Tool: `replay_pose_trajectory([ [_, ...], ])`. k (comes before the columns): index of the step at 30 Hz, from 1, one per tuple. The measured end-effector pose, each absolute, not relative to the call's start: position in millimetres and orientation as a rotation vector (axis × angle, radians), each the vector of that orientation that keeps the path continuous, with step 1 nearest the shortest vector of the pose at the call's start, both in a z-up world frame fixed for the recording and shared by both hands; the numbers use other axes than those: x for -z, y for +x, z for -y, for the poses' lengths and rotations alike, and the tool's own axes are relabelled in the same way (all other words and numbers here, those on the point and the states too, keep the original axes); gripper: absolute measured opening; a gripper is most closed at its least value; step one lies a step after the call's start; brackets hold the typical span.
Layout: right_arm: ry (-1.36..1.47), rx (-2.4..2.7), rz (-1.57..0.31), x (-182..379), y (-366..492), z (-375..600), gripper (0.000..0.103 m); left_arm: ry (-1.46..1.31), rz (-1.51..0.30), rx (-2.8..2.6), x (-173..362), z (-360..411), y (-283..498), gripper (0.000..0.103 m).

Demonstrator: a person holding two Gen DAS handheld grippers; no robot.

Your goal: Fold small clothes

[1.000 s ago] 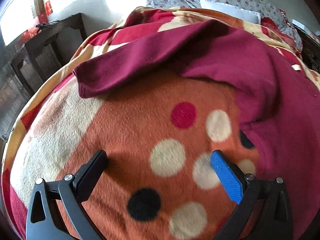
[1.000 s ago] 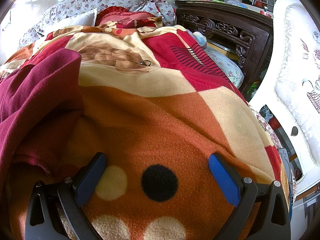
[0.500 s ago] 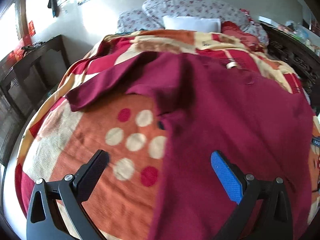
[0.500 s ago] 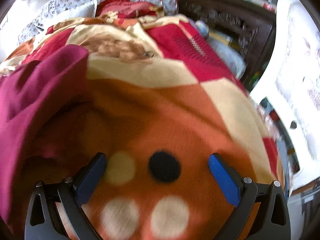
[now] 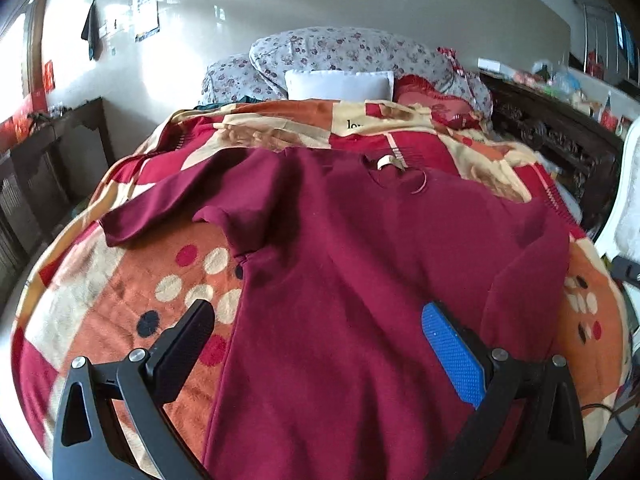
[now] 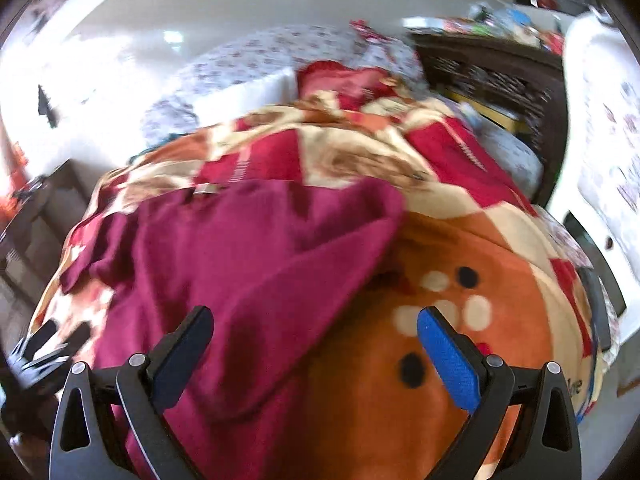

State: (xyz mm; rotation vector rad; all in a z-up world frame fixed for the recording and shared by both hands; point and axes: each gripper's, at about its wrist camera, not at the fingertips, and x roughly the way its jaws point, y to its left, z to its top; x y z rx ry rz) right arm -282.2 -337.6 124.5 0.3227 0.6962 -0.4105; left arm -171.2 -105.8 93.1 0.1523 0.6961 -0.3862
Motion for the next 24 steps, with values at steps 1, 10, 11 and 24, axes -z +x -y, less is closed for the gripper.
replay_pose_trajectory([
  [1,0.306,0.410,-0.688,-127.3,-283.6,327.5,0.103,0.165,-0.689,0.386,-94.4,107.5,-173.4,0.103],
  [10,0.253,0.411,-0.689,-127.6,-255.6,289.5,0.103,0.175,-0.671,0.388,-105.2,109.4,-181.8,0.103],
  [11,0.248,0.412,-0.688,-127.0,-254.1,286.8,0.103,0.177,-0.671,0.387,-105.8,109.6,-181.7,0.103],
  [24,0.260,0.428,-0.697,-117.2,-238.7,280.5,0.103,0.172,-0.675,0.396,-107.8,109.2,-177.3,0.103],
])
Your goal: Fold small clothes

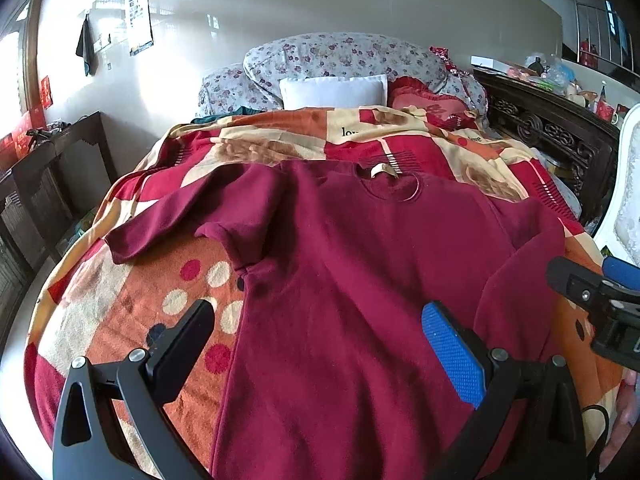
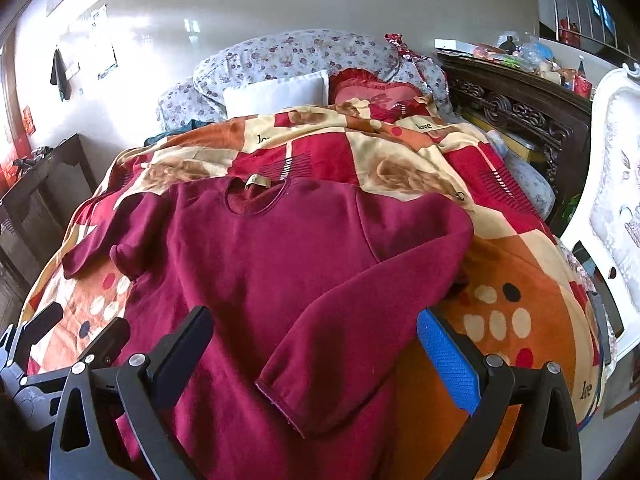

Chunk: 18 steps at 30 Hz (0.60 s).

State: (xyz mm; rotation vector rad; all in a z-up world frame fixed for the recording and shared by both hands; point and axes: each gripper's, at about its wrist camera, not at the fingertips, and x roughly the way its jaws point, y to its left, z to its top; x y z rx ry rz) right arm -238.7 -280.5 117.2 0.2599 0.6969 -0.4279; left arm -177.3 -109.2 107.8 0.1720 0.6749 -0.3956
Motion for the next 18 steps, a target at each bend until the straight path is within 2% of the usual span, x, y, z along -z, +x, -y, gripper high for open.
replay_pose_trajectory([
  [18,0.255,0.452,-0.715,-105.9,-215.9,283.6,0.103,0.169,-0.711,0.384,-102.0,113.7,-155.6,0.103],
])
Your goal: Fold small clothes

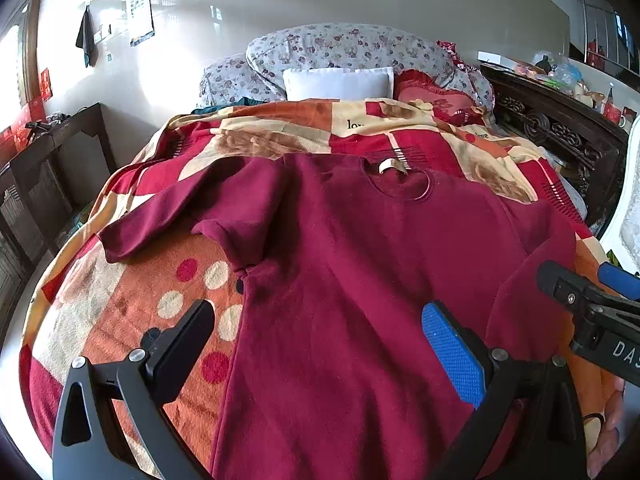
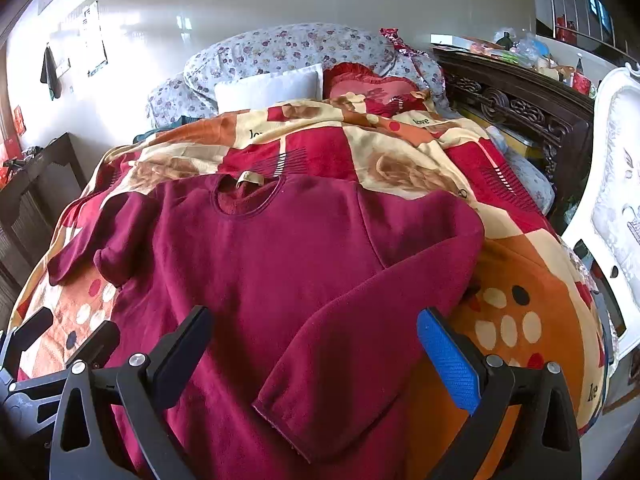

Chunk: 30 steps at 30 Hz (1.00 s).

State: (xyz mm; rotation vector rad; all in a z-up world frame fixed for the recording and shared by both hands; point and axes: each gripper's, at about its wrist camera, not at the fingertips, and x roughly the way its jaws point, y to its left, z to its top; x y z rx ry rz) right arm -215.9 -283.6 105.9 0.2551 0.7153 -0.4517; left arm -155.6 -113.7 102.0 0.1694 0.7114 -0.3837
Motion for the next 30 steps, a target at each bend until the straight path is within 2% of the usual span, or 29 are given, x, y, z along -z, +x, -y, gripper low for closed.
replay_pose_trajectory([
  [30,0.238,0.435,-0.757,-91.6,-184.1,281.4,0.103,0.162,-0.751,0.367,-86.7,113.4,-124.6,0.103],
])
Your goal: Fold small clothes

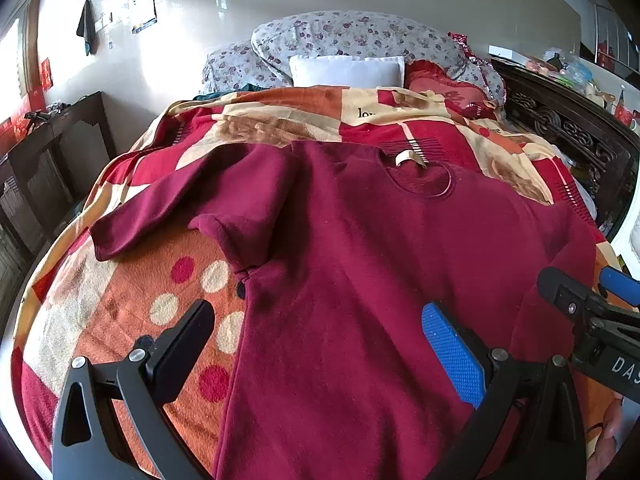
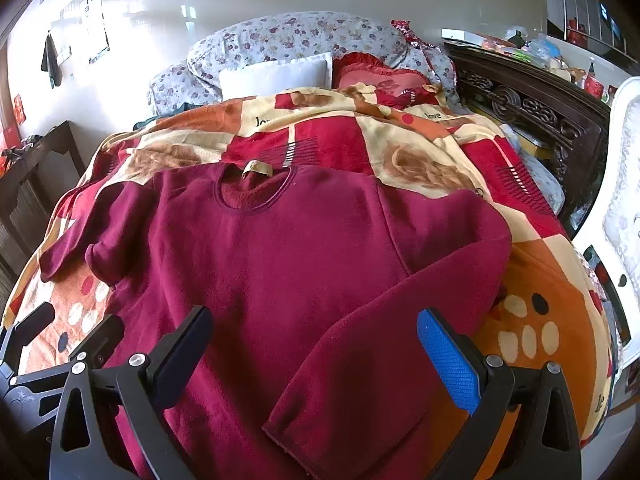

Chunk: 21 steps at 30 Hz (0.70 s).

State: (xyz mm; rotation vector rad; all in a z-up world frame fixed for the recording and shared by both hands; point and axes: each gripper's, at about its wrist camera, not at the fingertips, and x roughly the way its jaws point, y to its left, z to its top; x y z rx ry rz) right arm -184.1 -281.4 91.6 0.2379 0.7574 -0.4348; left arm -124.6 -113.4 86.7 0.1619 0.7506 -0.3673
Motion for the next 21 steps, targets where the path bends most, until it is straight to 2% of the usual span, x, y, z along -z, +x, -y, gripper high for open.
replay_pose_trajectory([
  [21,0.195,0.398,-0.802,-75.9,-147.0,266.9,0.103,0.155,-0.772,0.313,-77.0,97.2,-100.5,0.103],
])
